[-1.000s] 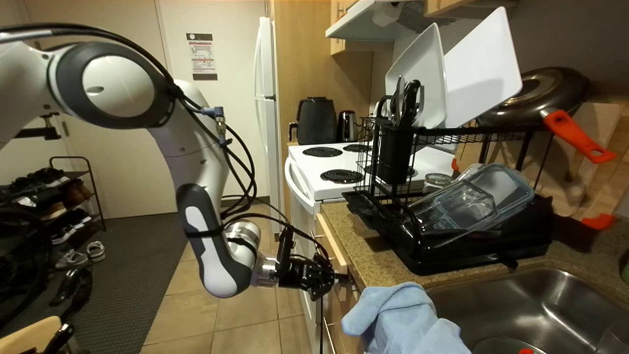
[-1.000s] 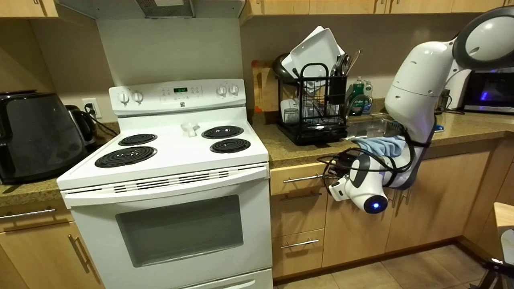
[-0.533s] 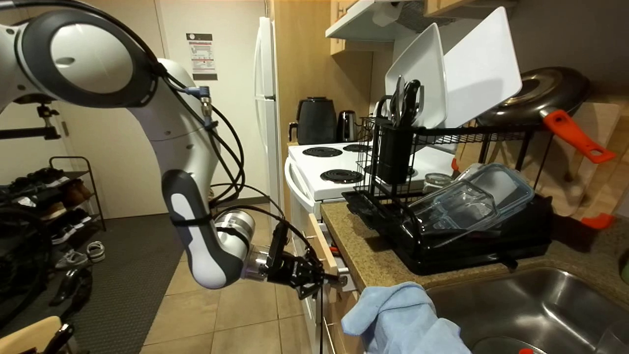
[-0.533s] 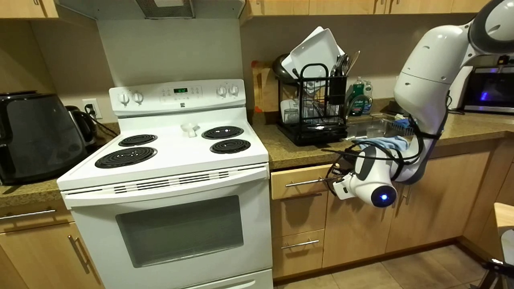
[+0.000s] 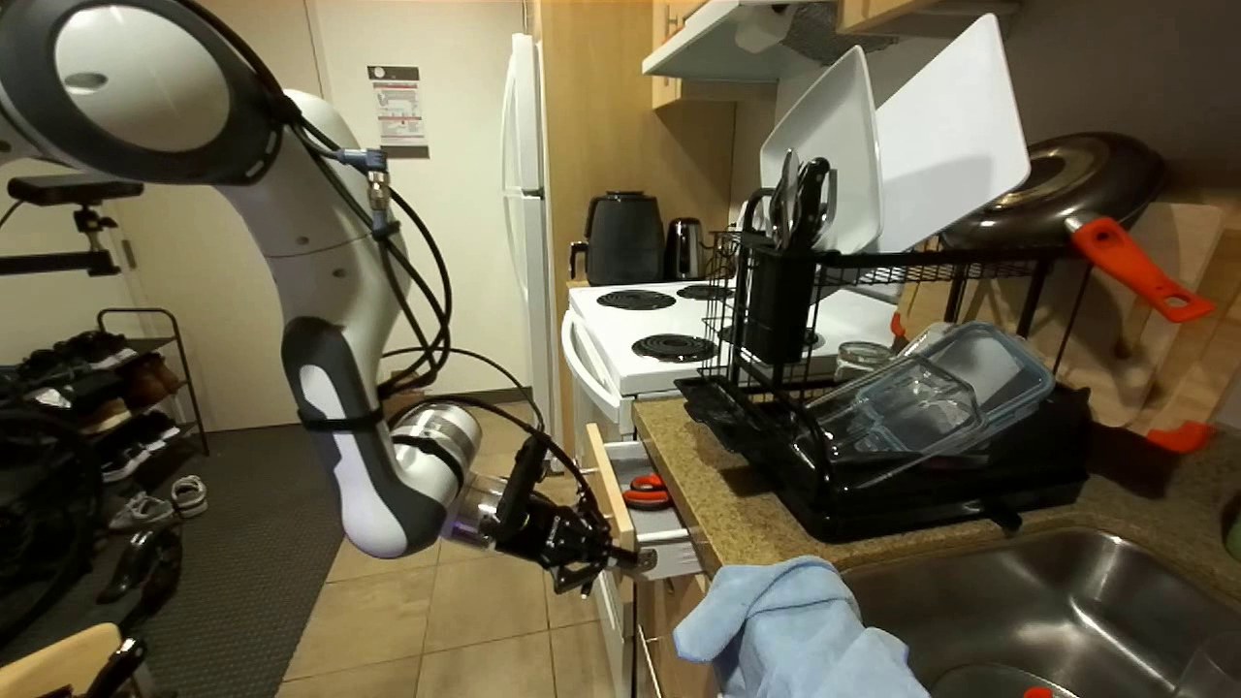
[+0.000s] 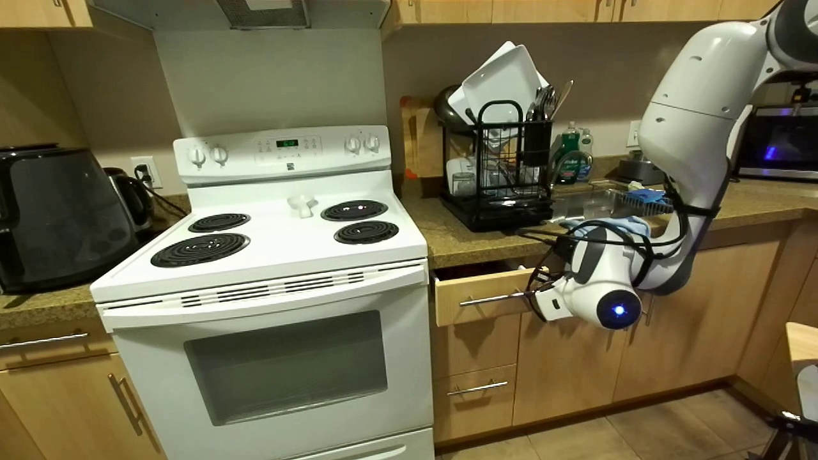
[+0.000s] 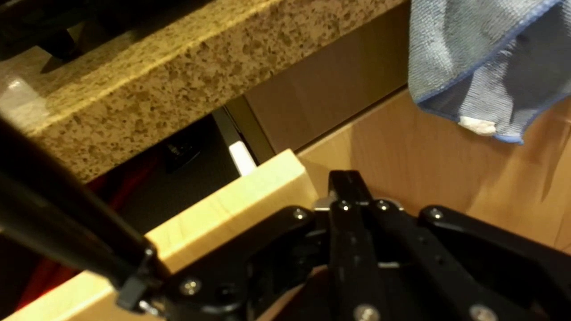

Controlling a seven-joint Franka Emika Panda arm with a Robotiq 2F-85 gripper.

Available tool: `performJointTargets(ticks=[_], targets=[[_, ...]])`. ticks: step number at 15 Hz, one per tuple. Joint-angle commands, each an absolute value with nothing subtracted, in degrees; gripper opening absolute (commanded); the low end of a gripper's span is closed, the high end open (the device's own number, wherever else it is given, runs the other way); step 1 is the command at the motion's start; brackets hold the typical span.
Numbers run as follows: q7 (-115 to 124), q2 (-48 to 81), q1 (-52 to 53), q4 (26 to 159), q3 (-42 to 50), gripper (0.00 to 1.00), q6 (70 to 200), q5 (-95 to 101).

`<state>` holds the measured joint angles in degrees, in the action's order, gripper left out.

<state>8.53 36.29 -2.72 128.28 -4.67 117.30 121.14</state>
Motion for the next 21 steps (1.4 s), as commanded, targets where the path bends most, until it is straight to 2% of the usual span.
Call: performJointTargets(ticks=[1,7,19,20,21], targets=[[2.02,34.95,-1.75,128.58,-5.75,0.0,117.0,110.17],[-9.99,36.56,0.07,128.46,-6.57,0.0,114.32,90.41],[3.1,29.04,1.97,131.9,-7.07,0.0,123.1,103.56],[4.14,29.05,1.59,132.21,-7.13,0.16,123.67,104.52],[4.7,29.23,1.4,132.33,-7.09,0.27,123.76,105.34]])
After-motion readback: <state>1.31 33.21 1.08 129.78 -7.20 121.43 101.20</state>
